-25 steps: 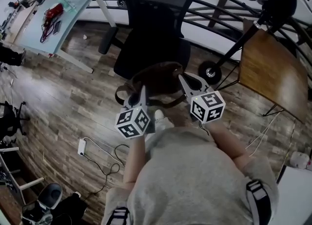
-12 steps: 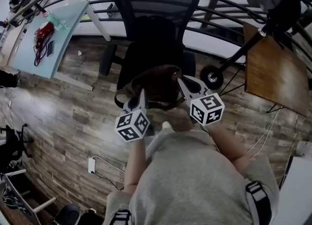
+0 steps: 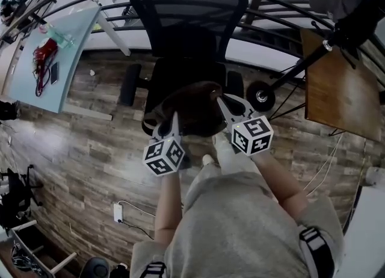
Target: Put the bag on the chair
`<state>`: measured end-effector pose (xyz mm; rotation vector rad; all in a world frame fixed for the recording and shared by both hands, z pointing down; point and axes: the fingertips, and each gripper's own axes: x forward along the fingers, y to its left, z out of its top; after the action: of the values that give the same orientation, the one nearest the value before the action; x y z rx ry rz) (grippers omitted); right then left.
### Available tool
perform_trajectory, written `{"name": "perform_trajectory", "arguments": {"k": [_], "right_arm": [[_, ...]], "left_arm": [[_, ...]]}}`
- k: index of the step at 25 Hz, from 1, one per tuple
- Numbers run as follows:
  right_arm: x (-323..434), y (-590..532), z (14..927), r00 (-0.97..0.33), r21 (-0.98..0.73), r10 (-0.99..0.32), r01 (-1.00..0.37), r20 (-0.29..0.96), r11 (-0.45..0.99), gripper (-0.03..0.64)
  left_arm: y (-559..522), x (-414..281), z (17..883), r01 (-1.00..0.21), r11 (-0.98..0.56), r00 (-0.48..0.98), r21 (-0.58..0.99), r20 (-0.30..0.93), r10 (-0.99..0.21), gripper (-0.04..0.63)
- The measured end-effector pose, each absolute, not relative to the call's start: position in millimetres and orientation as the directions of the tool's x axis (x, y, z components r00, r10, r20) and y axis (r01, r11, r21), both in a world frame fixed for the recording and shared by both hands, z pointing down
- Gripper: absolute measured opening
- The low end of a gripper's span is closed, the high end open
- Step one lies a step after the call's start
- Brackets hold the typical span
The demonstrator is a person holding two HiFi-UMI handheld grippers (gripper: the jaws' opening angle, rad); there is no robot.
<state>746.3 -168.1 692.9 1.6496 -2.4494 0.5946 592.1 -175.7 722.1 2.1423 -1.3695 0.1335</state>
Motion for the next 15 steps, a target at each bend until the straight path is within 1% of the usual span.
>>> {"name": "perform_trajectory", "arguments": {"k": [15], "right_arm": [[739,-271,761,-0.434,-0.257,-0.814,-0.898,0.386,0.357,0.028]], "left_arm": [[-270,584,789,-0.884,-0.221,0.403,0.411,0.434,-0.805,0.041]]}}
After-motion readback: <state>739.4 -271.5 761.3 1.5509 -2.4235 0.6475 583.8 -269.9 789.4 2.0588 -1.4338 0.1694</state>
